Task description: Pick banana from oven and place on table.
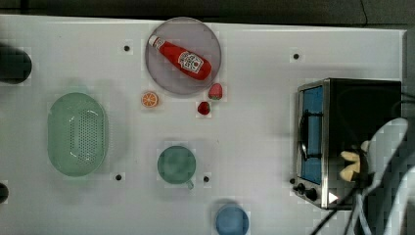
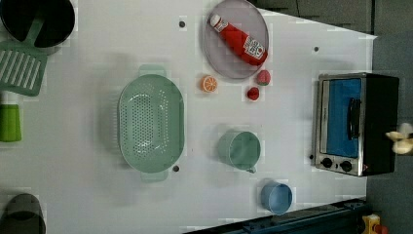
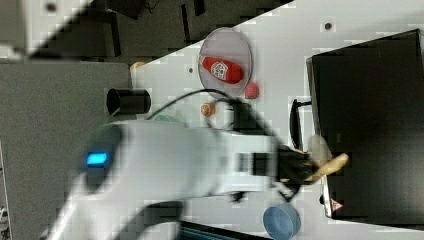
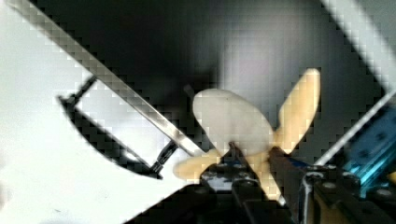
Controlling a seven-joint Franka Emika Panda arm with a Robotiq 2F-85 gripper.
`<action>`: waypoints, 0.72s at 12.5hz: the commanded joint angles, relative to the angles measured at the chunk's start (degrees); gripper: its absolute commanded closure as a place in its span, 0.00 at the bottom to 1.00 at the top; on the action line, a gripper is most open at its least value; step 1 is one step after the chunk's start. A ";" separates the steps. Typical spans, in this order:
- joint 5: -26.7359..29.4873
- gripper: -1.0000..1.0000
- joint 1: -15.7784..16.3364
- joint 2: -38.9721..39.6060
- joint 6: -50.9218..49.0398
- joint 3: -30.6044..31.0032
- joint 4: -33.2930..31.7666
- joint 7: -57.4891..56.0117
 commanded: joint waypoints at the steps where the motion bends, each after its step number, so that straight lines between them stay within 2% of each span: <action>1: -2.04 0.78 5.54 -8.15 -9.06 7.31 9.04 0.92; 3: -2.02 0.78 7.39 -11.20 -18.13 14.25 8.97 8.85; 5: -1.88 0.78 8.04 -12.12 -23.01 21.24 7.96 22.54; 7: -1.81 0.78 8.04 -12.12 -21.04 26.09 4.67 35.36; 9: -1.78 0.78 8.04 -12.11 -14.64 28.71 -1.11 43.41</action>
